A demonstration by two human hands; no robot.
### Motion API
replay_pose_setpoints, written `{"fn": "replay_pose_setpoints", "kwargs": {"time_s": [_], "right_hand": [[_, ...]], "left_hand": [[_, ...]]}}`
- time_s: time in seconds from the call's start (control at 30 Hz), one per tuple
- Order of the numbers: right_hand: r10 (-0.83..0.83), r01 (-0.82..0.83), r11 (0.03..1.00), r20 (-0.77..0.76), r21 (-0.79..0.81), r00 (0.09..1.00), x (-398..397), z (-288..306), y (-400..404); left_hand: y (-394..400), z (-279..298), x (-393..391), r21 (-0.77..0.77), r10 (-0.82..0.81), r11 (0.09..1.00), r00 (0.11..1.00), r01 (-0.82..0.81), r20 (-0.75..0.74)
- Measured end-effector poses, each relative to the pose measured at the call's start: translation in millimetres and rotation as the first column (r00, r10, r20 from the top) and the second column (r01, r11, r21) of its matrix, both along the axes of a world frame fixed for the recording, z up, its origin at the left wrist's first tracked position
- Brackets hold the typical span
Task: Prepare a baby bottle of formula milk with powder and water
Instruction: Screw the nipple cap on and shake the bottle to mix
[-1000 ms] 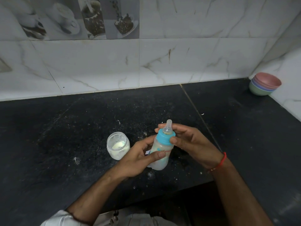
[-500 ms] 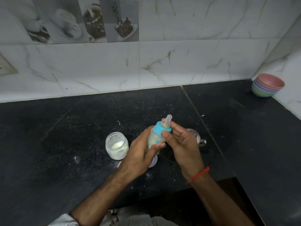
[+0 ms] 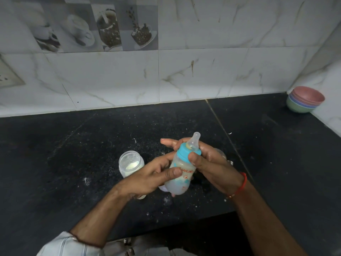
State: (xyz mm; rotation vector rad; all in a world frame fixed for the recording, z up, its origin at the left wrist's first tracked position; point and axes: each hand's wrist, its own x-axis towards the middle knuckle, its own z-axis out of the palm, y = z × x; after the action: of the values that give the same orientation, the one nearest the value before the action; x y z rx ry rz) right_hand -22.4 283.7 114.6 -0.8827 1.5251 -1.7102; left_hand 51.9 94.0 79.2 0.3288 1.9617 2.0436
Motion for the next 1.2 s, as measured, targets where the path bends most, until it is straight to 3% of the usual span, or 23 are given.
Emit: {"fn": "replay_pose_setpoints", "kwargs": {"time_s": [0.27,0.4,0.57,0.77,0.9,0.97,1.03,1.13,1.2], "right_hand": [[-0.354,0.345,0.935,-0.135,-0.087,0.925,16.5,-14.1,-16.5],[-0.552,0.54,0.834,-0.136,-0.115,0.823,24.0,-27.2,-30.8],[-0.673,0.663,0.738,-0.067,-0.127,0.736,34.0,-24.5,-42.2],[-0.542,0.533,0.837,-0.053,-0.125,0.839,19.2,-21.7,-37.9],[-0.572,0.557,0.815,-0.068,-0.157,0.818,20.4,-20.4,-41.9],[-0.649,0.65,0.742,0.068,-0.164,0.758,20.1,-19.0,-45.6],[-0.657,0.737,0.664,0.37,-0.13,0.657,16.8,-17.8,-48.5],[-0.457,0.783,0.62,0.793,-0.041,0.403,3.0,-21.9,-50.2],[-0.324,0.79,0.609,0.884,-0.078,0.337,-3.4,-26.6,-48.8]], "left_hand": [[8.2,-8.7,0.6,-0.18,0.151,0.966,0.969,-0.186,-0.195],[18.6,-17.0,1.4,-0.318,0.264,0.856,0.875,-0.407,-0.407],[24.2,-18.2,-0.6,-0.381,0.284,0.771,0.812,-0.51,-0.51],[10.6,-4.5,-3.1,-0.372,0.452,0.729,0.813,-0.574,-0.368],[3.2,10.9,2.5,-0.362,0.487,0.745,0.828,-0.56,-0.279],[1.1,16.0,7.8,-0.268,0.516,0.779,0.823,-0.567,-0.239],[-1.7,16.4,13.5,-0.119,0.561,0.797,0.798,-0.592,-0.22],[-12.6,11.0,20.5,-0.096,0.642,0.711,0.699,-0.696,-0.314],[-22.1,6.2,25.8,-0.134,0.673,0.655,0.655,-0.744,-0.345]]}}
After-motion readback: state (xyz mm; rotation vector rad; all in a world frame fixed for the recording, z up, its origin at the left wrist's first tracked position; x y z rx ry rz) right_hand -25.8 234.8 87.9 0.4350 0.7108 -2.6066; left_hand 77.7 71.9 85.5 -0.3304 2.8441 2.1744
